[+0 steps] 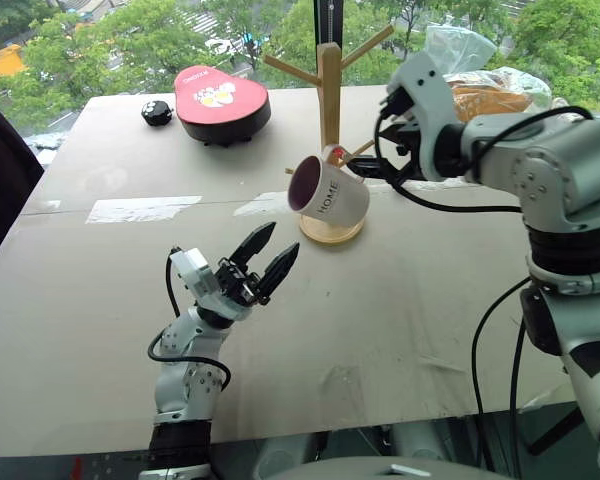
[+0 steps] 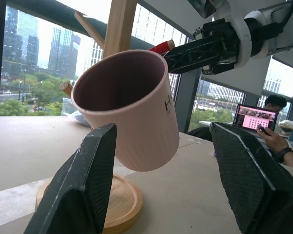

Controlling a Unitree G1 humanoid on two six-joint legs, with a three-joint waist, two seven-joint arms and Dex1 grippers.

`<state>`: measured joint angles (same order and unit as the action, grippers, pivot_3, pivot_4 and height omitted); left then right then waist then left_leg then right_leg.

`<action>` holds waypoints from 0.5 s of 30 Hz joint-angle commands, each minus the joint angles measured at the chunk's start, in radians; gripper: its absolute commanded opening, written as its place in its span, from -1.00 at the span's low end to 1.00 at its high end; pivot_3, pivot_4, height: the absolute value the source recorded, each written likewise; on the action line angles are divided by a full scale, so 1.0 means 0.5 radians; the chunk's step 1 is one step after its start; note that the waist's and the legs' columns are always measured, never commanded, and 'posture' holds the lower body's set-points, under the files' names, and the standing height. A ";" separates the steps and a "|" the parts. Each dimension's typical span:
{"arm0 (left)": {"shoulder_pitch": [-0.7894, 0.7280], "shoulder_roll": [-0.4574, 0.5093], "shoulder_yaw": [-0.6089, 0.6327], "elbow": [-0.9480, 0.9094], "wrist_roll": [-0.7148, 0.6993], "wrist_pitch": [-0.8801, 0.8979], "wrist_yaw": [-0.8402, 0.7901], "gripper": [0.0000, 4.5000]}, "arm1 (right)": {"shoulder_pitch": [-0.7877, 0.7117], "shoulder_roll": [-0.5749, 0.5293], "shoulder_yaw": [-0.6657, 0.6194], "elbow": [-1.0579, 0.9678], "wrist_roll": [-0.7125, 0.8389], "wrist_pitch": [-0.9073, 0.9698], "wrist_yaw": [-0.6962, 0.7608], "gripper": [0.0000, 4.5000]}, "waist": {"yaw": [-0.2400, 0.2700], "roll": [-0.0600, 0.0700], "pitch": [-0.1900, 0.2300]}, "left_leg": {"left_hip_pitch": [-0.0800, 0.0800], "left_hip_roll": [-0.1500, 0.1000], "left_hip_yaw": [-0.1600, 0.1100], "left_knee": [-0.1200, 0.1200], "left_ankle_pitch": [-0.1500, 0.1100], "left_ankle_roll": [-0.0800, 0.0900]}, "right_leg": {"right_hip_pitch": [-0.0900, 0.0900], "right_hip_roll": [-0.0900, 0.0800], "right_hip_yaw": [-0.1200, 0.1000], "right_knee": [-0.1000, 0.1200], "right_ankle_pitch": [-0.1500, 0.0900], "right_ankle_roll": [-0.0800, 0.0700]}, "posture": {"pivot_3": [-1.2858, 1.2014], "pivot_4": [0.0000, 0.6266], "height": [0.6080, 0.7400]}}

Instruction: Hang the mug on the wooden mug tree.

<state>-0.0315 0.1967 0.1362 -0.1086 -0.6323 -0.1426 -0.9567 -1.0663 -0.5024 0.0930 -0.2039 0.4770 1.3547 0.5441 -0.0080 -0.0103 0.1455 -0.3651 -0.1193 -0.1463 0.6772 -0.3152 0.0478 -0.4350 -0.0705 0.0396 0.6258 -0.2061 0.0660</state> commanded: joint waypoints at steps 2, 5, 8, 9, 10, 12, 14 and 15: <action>0.034 0.020 -0.011 -0.132 -0.035 0.004 0.004 0.40 | 0.391 -0.206 -0.292 -0.335 0.185 -0.121 0.202 0.90 | 0.015 -0.002 -0.001 | 0.000 0.000 -0.002 -0.001 0.000 0.000 | 0.000 0.000 -0.002 0.000 0.000 0.000 | 0.03 -0.52 1.00; 0.107 0.098 -0.065 -0.188 0.029 0.118 0.039 0.40 | 0.899 -0.312 -0.409 -0.533 0.234 -0.265 0.282 0.90 | 0.015 -0.002 -0.001 | 0.001 0.000 0.001 -0.003 0.000 0.000 | -0.001 0.000 0.001 0.000 0.000 0.000 | 0.03 -0.52 1.00; 0.191 0.243 -0.153 -0.250 0.202 0.287 0.139 0.40 | 1.421 -0.308 -0.449 -0.614 0.129 -0.590 0.266 0.90 | 0.029 -0.003 -0.003 | 0.003 0.001 0.001 -0.006 0.000 0.000 | 0.000 0.001 0.001 0.000 0.000 0.000 | 0.03 -0.52 1.00; 0.218 0.278 -0.167 -0.276 0.246 0.331 0.190 0.40 | 1.567 -0.280 -0.453 -0.608 0.064 -0.783 0.258 0.90 | 0.032 -0.001 -0.002 | 0.005 0.001 0.002 -0.008 0.000 0.000 | 0.000 0.001 0.002 0.000 0.000 0.000 | 0.03 -0.52 1.00; 0.261 0.327 -0.184 -0.315 0.262 0.399 0.215 0.40 | 1.711 -0.255 -0.443 -0.593 -0.006 -0.987 0.263 0.90 | 0.027 0.001 0.000 | 0.005 0.001 0.005 -0.008 0.000 0.000 | -0.001 0.001 0.005 0.001 0.000 0.000 | 0.03 -0.52 1.00; 0.371 0.421 -0.218 -0.409 0.264 0.521 0.210 0.40 | 1.949 -0.146 -0.458 -0.529 -0.039 -1.420 0.395 0.90 | 0.026 -0.003 -0.003 | 0.007 0.001 0.009 -0.007 0.000 0.000 | -0.001 0.001 0.008 0.004 0.000 0.001 | 0.03 -0.52 1.00; 0.455 0.491 -0.242 -0.474 0.315 0.614 0.271 0.40 | 2.119 -0.042 -0.477 -0.456 -0.025 -1.753 0.527 0.90 | 0.025 -0.001 -0.002 | 0.013 0.003 0.007 -0.008 0.000 0.000 | 0.005 0.003 0.008 0.003 0.000 0.001 | 0.03 -0.52 1.00; 0.489 0.514 -0.249 -0.497 0.350 0.643 0.307 0.40 | 2.168 -0.019 -0.465 -0.396 -0.029 -1.830 0.561 0.90 | 0.027 -0.001 -0.002 | 0.016 0.003 0.008 -0.011 0.000 0.000 | 0.007 0.003 0.008 0.002 0.000 0.001 | 0.03 -0.52 1.00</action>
<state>0.2047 0.4436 0.0179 -0.3072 -0.4792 0.1574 -0.8253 0.0116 -0.5143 -0.1209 -0.4107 0.4633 0.5434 0.7854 0.0053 -0.0107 0.1446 -0.3558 -0.1179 -0.1426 0.6716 -0.3152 0.0476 -0.4304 -0.0689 0.0433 0.6269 -0.2061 0.0663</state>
